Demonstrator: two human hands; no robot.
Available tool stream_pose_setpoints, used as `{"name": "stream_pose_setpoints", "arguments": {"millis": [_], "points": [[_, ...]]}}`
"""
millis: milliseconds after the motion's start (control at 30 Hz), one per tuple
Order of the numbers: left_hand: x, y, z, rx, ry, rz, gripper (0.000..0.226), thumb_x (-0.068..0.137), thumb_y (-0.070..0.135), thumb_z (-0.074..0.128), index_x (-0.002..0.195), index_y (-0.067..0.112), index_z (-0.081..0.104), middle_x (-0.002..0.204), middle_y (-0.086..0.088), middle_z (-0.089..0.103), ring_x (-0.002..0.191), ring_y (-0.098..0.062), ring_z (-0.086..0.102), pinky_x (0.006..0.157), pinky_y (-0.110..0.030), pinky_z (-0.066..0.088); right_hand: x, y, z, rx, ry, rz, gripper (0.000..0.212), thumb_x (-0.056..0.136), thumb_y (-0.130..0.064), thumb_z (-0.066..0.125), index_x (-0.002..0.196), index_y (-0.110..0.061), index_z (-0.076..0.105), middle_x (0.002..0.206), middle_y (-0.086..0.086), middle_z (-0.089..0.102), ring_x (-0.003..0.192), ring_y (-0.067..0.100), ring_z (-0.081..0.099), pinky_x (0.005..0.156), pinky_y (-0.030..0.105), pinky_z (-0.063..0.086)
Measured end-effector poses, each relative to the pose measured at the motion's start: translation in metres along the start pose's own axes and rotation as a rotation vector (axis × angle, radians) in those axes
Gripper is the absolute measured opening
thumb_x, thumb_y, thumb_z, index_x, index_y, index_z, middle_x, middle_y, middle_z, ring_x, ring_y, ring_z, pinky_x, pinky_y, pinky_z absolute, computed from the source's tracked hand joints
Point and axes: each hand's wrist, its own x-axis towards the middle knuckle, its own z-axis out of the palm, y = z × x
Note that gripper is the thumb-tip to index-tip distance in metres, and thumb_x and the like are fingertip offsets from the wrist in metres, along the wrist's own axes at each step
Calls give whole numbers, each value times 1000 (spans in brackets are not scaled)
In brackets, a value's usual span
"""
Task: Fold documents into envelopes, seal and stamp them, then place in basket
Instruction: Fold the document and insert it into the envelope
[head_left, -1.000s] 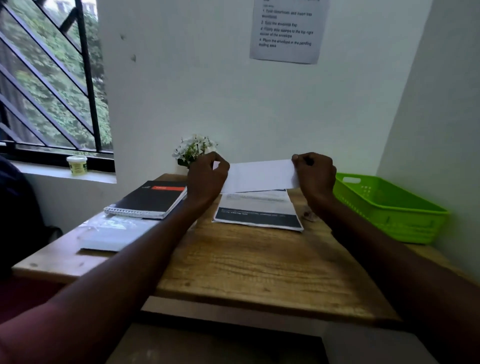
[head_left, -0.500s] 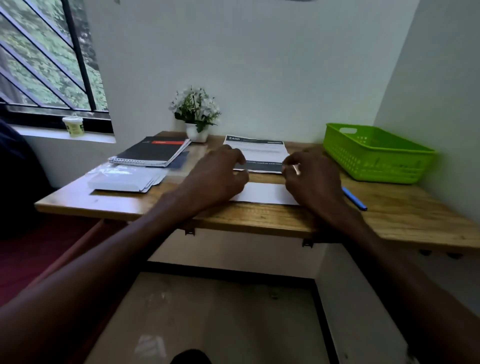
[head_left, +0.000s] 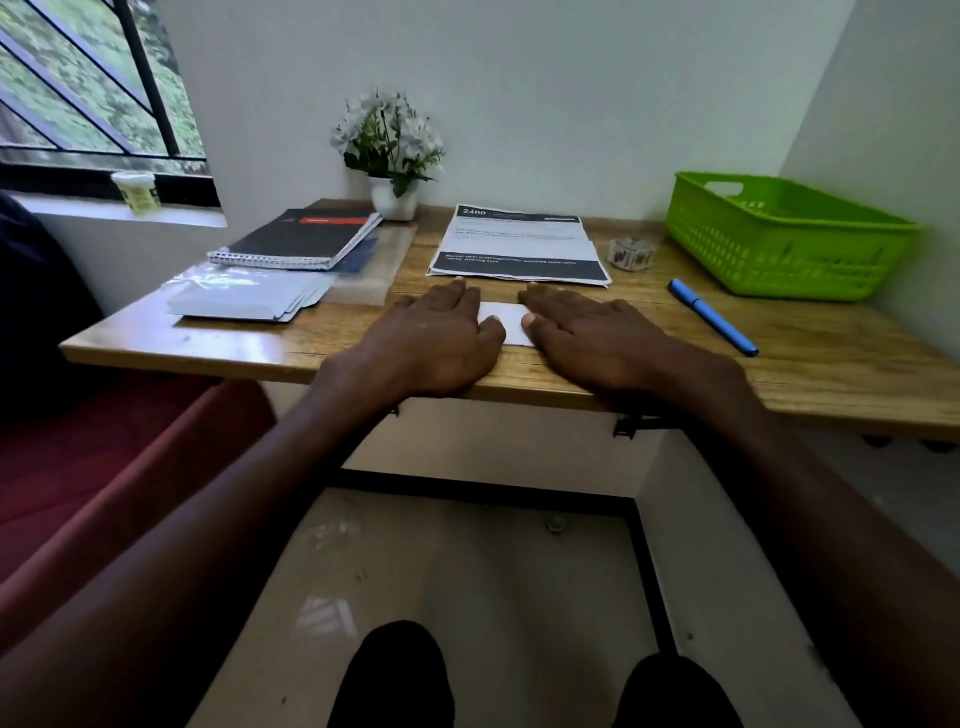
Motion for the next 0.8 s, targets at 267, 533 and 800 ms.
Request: {"name": "stream_pose_setpoints", "arguments": {"millis": [267,533,800], "points": [[-21,-3,3,-19,76,-65,74,107,57,18,163,9,12,172,-12,7,159,-24,5,128,-46,8,-7,0,4,-13,32,70,59,109,-52,16,164,-32,13,172,-11,5,158,11,6,126,49,7],[2,24,-2,-67,21,174,59,111,44,18,165,20,16,173,-4,12,159,-16,8,128,-41,9,-5,0,2,-26,42,58,57,110,-45,15,165,-29,12,173,-8,6,158,12,8,125,51,9],[-20,6,4,-72,125,-90,62,109,46,25,158,7,28,167,-17,26,154,-31,25,123,-49,23,-14,1,0,104,177,86,51,108,-44,31,157,-31,38,165,-3,35,149,22,35,120,47,27]]}}
